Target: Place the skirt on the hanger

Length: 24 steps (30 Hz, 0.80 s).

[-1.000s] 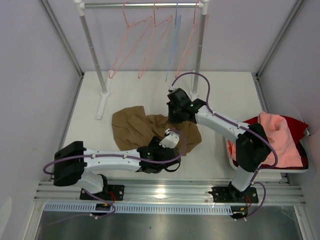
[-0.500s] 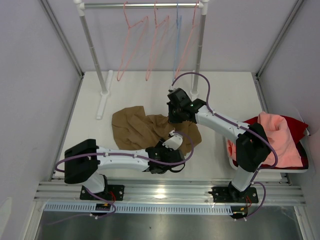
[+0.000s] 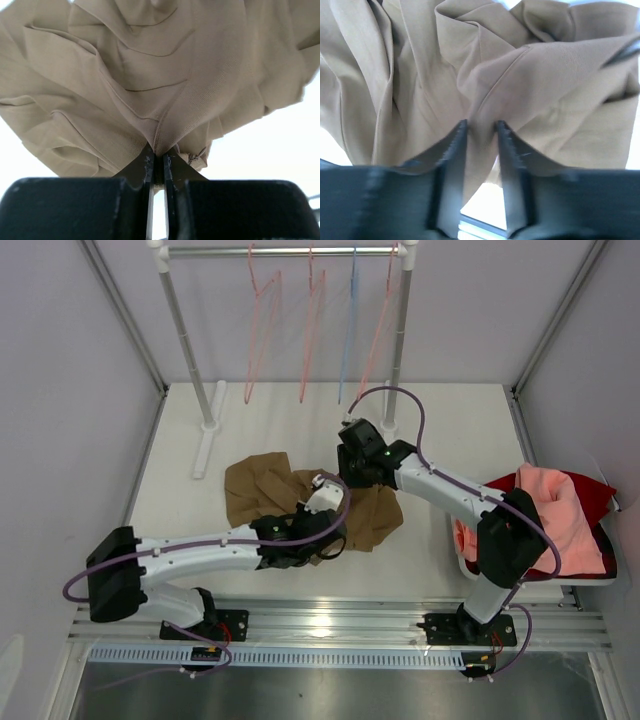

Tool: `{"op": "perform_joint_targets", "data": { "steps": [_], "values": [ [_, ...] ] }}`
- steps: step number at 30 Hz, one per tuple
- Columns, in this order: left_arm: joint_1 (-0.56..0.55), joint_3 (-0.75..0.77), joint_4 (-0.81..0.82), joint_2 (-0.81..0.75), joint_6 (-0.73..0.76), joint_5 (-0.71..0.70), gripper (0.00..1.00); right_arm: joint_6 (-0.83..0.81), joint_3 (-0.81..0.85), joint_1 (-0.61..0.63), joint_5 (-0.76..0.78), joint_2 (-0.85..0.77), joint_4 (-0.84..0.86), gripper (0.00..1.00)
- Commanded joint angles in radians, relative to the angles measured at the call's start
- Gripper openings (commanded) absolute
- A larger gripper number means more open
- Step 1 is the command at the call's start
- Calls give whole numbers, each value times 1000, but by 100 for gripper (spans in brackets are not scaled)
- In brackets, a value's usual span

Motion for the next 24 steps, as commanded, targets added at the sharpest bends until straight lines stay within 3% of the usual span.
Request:
{"op": "perform_joint_targets", "data": {
  "steps": [1, 5, 8, 16, 19, 24],
  "values": [
    [58, -48, 49, -110, 21, 165, 0, -1, -6, -8, 62, -80, -15, 41],
    [137, -103, 73, -191, 15, 303, 0, -3, -36, -43, 86, -138, -29, 62],
    [177, -142, 87, -233, 9, 379, 0, -3, -55, -94, 80, -169, -32, 67],
    [259, -157, 79, -268, -21, 504, 0, -7, -139, -190, 56, -168, 0, 66],
    [290, -154, 79, -286, -19, 544, 0, -3, -166, -241, 5, -163, 30, 61],
    [312, -128, 61, -289, -4, 567, 0, -3, -170, -272, -70, -117, 84, 61]
  ]
}}
